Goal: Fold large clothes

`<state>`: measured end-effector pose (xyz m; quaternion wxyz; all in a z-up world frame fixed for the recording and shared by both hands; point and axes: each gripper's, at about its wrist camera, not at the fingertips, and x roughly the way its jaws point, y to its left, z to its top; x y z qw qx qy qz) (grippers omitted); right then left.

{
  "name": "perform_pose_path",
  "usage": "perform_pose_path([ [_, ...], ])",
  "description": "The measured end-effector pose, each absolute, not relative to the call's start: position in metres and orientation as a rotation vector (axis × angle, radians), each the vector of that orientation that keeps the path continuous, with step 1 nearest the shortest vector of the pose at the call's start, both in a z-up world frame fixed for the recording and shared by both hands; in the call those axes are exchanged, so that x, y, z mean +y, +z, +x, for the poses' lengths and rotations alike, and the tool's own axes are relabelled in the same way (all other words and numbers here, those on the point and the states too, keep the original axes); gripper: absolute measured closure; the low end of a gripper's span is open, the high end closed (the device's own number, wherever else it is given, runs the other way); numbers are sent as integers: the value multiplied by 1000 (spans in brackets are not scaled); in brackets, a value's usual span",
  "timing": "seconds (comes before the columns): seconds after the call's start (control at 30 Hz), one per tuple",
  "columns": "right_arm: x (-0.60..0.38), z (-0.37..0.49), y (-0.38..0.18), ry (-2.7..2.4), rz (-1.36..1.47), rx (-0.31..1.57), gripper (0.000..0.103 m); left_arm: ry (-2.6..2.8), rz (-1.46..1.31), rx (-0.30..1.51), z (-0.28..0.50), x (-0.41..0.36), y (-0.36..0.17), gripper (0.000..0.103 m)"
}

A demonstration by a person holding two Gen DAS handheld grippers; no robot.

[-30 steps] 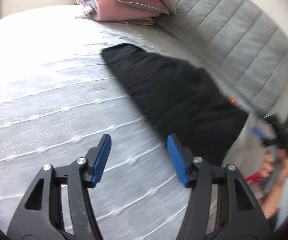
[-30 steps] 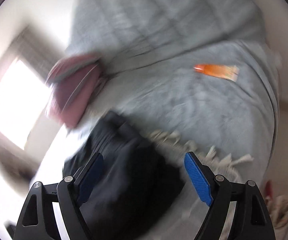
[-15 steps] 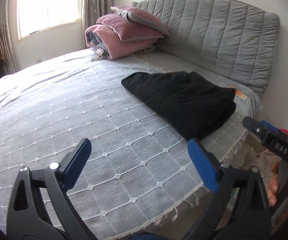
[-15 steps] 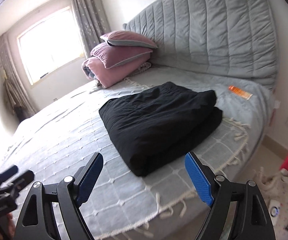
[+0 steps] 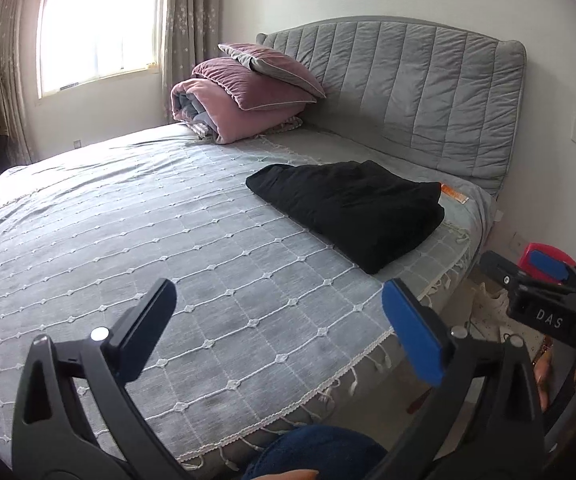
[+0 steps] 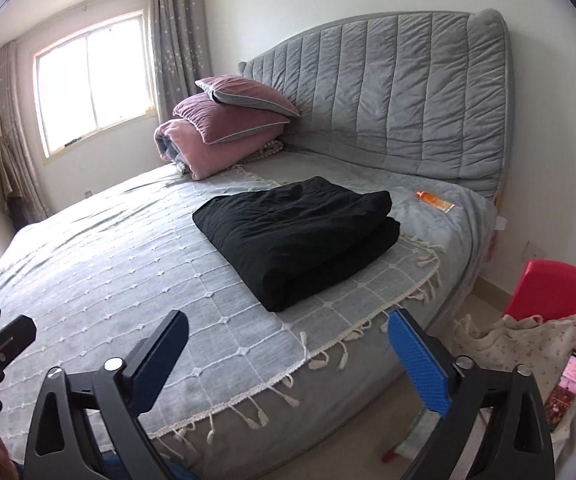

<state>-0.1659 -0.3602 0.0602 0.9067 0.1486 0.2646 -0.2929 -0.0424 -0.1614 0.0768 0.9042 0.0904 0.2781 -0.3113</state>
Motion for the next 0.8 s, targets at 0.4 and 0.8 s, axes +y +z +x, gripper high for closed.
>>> perform_pose_path([
  [0.4, -326, -163, 68, -696, 222, 552, 0, -642, 129, 613, -25, -154, 67, 1],
  [0.8, -311, -145, 68, -726, 157, 570, 0, -626, 81, 639, -7, -145, 62, 1],
])
